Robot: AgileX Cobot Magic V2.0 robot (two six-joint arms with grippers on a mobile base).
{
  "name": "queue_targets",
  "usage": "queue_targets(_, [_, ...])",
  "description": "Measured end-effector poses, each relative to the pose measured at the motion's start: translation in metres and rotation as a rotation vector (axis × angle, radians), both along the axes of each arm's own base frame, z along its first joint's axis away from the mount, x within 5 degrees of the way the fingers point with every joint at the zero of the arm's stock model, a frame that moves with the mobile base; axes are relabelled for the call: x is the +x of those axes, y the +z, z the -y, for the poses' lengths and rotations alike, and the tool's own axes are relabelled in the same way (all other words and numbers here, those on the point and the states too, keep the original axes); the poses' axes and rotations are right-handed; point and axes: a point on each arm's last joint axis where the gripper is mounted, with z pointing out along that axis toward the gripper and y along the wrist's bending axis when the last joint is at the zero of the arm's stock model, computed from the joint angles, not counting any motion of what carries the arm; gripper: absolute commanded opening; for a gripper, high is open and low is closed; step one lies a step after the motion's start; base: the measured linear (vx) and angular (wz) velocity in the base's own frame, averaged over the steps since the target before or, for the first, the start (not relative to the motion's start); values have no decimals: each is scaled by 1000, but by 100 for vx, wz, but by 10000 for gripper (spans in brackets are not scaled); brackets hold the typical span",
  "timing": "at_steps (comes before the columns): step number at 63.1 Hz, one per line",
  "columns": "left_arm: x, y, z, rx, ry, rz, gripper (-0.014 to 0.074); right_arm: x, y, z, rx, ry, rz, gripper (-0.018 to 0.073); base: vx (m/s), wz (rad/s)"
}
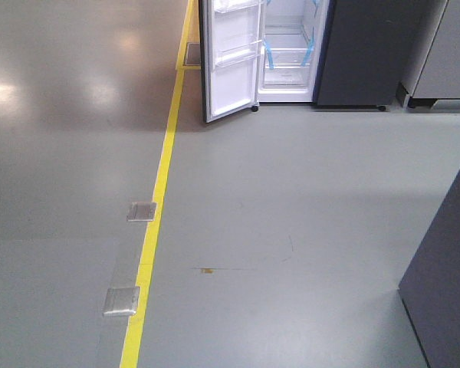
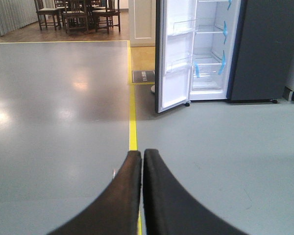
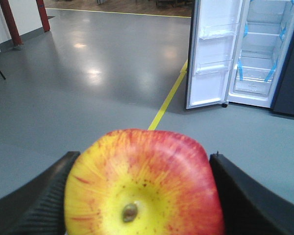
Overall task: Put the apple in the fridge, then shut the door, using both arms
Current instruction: 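Drive toward the open white refrigerator carrying the apple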
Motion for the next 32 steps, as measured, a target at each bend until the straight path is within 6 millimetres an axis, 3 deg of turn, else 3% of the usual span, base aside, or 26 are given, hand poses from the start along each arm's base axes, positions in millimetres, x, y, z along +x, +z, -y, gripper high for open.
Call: queue_targets(32, [0,0,0,0,0,0,-6,0,0,0,0,1,-2,-3,29,1])
